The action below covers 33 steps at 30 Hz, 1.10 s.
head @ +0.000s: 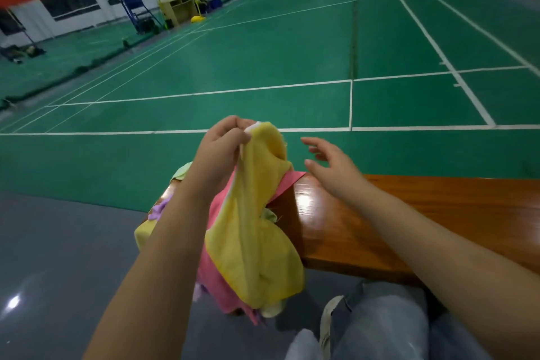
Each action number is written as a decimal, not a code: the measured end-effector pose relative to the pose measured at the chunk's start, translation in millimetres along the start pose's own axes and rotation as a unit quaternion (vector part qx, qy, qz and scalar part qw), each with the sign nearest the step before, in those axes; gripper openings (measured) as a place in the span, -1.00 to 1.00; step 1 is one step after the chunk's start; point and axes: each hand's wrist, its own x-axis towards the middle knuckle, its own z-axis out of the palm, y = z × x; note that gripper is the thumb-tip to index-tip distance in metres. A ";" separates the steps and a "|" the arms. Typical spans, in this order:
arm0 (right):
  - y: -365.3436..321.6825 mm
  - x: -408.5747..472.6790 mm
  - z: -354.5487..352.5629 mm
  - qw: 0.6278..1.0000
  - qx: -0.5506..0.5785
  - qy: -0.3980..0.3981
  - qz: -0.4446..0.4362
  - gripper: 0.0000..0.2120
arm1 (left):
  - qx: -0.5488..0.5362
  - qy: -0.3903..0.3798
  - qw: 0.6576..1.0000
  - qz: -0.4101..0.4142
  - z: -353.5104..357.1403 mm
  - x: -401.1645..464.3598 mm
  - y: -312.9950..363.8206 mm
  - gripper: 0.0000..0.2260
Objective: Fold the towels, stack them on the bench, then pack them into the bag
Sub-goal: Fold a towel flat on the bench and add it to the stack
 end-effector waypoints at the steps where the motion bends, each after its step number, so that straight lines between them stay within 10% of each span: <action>1: -7.8 3.0 -9.2 1.000 0.009 0.019 -0.024 -0.59 | -0.033 -0.027 0.999 0.002 9.8 1.3 6.2 -0.89; 13: -28.7 -7.3 -123.7 0.985 0.128 -0.111 0.021 -0.63 | -0.176 -0.186 0.967 0.004 99.5 31.3 51.9 -0.95; 18: -30.0 -33.7 -173.2 0.976 0.210 -0.052 0.024 -0.85 | -0.224 -0.250 0.942 -0.006 131.9 43.2 52.7 -0.69; 27: -5.8 -64.1 -228.5 0.991 -0.114 -0.028 0.067 -0.83 | -0.189 -0.154 0.966 -0.081 169.3 61.1 15.5 -0.76; 33: 58.0 -72.8 -192.3 0.929 -0.336 0.141 0.068 -0.87 | 0.116 -0.135 0.977 -0.116 190.9 54.8 -73.6 -0.85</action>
